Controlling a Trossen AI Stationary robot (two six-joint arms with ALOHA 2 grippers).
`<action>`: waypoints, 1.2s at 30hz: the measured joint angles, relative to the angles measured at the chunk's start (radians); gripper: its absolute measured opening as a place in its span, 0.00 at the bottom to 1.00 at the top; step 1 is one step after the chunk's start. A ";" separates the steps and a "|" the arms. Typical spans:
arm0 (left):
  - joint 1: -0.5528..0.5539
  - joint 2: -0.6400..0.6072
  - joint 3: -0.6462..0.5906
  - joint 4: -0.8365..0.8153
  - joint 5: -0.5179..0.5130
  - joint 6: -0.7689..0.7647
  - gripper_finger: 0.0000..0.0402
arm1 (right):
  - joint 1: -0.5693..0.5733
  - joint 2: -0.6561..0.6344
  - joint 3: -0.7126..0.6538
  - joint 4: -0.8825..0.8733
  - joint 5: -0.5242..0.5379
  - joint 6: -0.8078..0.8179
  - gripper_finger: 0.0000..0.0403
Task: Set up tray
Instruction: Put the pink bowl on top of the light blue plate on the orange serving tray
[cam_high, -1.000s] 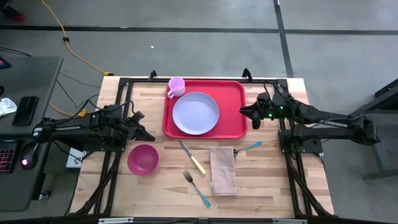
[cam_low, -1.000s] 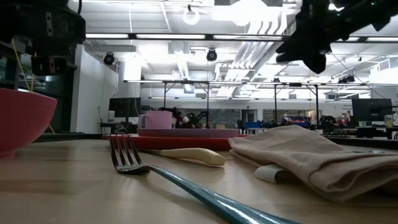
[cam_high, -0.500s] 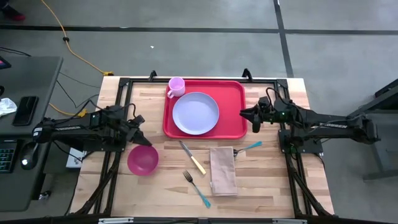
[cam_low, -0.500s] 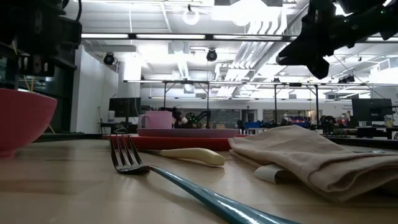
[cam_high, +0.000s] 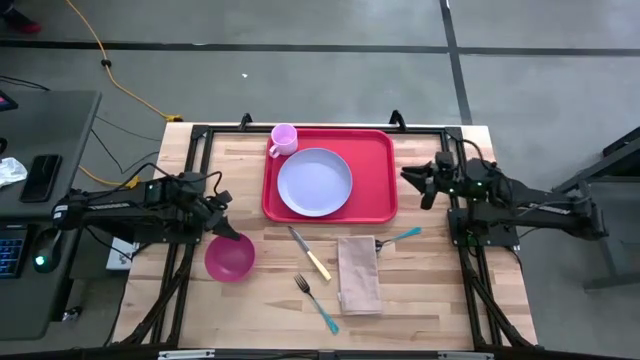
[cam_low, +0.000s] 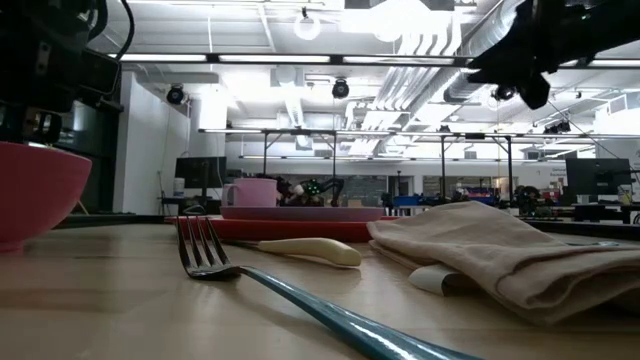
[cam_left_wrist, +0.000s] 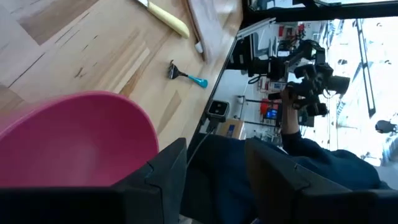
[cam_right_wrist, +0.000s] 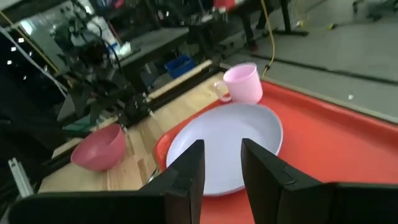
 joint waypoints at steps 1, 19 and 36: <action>0.000 0.000 0.000 0.000 0.001 0.001 0.48 | 0.000 -0.017 0.000 -0.007 0.009 -0.006 0.21; 0.000 0.000 0.000 -0.178 0.019 0.033 0.48 | 0.000 -0.153 0.000 -0.113 0.082 -0.068 0.21; 0.000 0.019 0.362 -0.410 -0.262 0.246 0.48 | 0.000 -0.153 0.000 -0.121 0.097 -0.104 0.21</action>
